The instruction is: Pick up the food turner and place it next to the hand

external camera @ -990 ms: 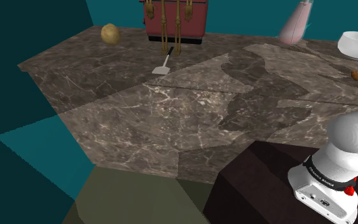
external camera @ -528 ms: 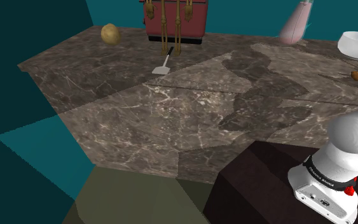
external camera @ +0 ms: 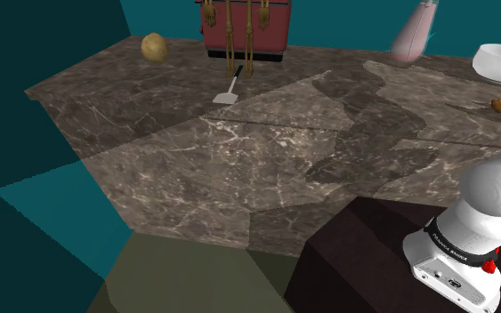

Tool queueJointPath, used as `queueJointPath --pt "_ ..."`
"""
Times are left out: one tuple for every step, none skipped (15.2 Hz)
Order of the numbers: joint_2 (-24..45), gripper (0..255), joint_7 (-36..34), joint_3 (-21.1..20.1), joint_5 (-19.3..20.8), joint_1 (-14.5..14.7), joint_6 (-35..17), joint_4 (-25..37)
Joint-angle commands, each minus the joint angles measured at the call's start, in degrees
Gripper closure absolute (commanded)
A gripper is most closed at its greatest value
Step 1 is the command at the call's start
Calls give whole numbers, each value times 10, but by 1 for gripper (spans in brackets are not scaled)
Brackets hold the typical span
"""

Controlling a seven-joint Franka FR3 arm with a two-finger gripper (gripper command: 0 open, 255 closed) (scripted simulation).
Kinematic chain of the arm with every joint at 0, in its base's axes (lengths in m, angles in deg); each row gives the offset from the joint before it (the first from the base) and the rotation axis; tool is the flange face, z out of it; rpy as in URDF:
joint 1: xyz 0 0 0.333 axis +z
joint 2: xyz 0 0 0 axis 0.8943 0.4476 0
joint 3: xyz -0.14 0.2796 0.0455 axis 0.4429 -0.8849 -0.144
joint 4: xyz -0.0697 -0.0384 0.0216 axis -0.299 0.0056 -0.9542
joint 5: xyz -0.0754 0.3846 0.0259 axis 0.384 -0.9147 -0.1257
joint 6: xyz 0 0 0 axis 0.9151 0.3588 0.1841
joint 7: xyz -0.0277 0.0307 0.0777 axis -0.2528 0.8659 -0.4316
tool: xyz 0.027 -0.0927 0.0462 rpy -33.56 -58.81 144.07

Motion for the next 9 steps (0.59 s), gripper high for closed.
queueJointPath --pt "-4 255 -2 0 3 -2 -15 -17" --pt "-6 255 -3 -1 6 -4 -23 -27" --pt "-9 255 -5 -2 8 -6 -30 -36" --pt "-11 255 -6 -2 10 -7 -38 -45" --pt "-13 255 -8 -3 12 -9 -45 -54" --pt "-15 255 -9 -3 14 -10 -52 -63" --pt "-17 255 -10 -3 15 -11 -60 -72" --pt "-19 255 -11 -2 17 -12 -67 -80" --pt "-20 255 -12 -2 18 -13 -75 -89"
